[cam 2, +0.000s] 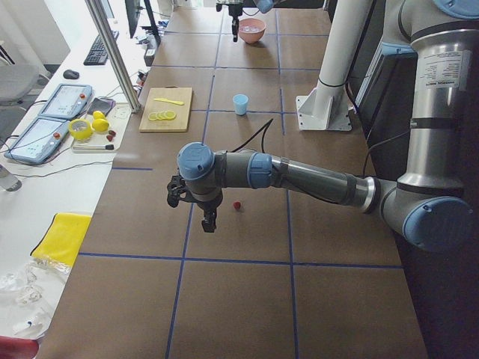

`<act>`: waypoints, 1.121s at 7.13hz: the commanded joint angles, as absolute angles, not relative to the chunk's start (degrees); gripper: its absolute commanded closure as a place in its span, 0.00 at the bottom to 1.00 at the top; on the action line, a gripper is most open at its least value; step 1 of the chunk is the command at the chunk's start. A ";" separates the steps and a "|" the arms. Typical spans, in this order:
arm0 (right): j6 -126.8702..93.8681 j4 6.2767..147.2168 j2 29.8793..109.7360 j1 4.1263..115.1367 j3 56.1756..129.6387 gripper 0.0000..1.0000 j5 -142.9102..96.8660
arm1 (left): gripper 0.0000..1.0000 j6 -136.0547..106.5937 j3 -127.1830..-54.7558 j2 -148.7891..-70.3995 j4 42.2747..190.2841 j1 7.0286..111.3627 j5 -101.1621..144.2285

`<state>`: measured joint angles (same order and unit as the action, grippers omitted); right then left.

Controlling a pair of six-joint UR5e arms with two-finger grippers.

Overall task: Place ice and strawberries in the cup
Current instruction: 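Carry the ice cube with the right gripper over the cup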

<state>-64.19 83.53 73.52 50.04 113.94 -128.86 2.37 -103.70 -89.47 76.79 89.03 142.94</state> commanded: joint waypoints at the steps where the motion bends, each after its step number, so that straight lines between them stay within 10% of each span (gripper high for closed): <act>1: -80.63 83.06 58.17 38.97 104.39 1.00 -119.30 | 0.00 2.37 -103.97 -89.39 77.95 89.03 143.00; 6: -90.88 76.73 47.39 29.80 93.53 0.88 -109.70 | 0.00 2.29 -104.50 -89.21 77.87 89.12 143.00; 7: -91.05 76.64 47.03 29.45 92.30 0.58 -109.69 | 0.00 2.29 -105.11 -88.16 77.87 89.12 143.00; 8: -91.14 76.64 47.02 29.44 92.29 0.49 -109.69 | 0.00 2.29 -105.12 -88.07 77.87 89.12 143.00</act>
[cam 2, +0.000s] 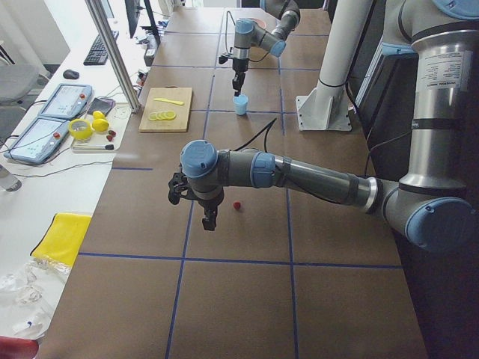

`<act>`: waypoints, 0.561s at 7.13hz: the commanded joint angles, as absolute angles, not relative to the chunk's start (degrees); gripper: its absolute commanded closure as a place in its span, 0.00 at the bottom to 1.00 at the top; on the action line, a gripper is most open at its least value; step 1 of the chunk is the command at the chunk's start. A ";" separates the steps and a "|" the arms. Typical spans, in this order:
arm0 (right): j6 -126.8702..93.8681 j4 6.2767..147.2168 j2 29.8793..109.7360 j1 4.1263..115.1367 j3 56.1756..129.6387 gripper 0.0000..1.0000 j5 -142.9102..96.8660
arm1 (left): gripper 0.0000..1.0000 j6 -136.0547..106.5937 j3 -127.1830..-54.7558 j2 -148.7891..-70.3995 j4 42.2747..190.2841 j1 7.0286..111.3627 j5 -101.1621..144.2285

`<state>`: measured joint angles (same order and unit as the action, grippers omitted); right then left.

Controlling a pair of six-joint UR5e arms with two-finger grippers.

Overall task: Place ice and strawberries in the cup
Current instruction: 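Carry the ice cube with the right gripper over the cup, then open the right gripper to release the cube into the cup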

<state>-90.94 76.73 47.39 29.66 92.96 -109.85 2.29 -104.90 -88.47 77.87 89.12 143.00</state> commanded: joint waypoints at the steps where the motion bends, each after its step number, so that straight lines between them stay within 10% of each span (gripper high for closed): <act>1: -91.06 76.64 47.28 29.44 92.29 0.36 -109.77 | 0.00 2.29 -105.12 -87.98 77.87 89.03 143.00; 4: -90.97 76.73 47.63 30.31 93.85 0.30 -110.21 | 0.00 2.20 -105.03 -87.98 77.78 89.12 143.00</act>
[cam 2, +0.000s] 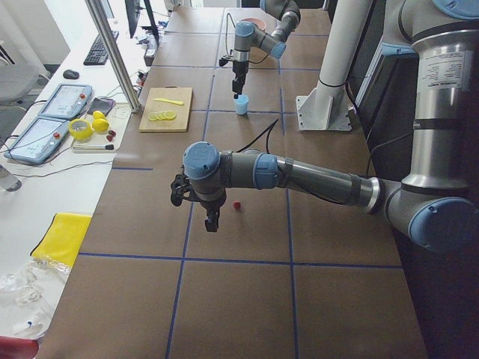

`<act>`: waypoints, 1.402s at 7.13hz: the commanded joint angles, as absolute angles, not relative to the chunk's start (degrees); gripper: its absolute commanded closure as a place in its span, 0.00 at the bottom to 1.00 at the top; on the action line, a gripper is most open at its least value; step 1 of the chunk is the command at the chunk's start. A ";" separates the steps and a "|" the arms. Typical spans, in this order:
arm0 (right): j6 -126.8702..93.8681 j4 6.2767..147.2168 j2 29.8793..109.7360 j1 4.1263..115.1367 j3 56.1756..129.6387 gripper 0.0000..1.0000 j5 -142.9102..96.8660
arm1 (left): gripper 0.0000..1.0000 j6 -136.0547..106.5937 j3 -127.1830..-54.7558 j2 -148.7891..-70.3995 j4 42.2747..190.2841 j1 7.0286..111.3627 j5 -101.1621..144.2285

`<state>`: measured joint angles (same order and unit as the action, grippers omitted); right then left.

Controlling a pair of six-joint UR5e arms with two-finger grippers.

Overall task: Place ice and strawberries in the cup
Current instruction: 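Open the right gripper to release the cube into the cup, then move the right gripper back to the pink ice bowl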

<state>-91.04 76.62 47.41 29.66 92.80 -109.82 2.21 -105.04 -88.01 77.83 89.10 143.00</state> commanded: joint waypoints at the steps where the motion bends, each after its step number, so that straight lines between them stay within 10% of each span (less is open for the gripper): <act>1: -90.27 76.99 51.20 33.19 97.87 0.17 -111.69 | 0.00 2.20 -104.77 -87.98 77.78 89.03 143.00; 10: -27.76 76.47 98.05 72.05 108.57 0.01 -136.14 | 0.00 2.20 -104.24 -87.36 77.78 89.03 143.09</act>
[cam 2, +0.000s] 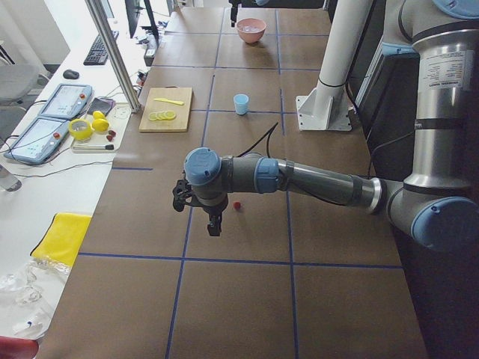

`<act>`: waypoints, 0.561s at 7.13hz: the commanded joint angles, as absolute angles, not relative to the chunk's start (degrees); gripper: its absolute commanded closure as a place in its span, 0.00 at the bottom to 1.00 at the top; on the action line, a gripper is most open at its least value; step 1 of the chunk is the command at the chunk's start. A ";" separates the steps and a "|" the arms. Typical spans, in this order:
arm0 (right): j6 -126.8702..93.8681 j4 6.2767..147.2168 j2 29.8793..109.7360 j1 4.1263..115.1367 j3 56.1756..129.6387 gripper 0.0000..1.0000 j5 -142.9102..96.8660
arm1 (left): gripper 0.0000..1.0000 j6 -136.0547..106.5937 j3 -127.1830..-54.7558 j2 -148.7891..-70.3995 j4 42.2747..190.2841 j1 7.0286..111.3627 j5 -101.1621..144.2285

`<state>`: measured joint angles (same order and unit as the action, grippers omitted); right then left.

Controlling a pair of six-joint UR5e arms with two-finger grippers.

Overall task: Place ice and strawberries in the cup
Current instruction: 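Move the right gripper back to the pink ice bowl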

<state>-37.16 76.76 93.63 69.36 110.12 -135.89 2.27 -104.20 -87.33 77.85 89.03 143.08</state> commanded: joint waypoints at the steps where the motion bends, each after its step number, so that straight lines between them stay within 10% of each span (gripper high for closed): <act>1: -21.16 76.46 98.69 73.72 105.59 0.01 -135.97 | 0.00 2.20 -104.33 -87.36 77.87 89.03 143.09; 4: -16.18 75.33 100.46 73.92 101.08 0.01 -135.88 | 0.00 2.20 -104.15 -87.36 77.87 89.03 143.09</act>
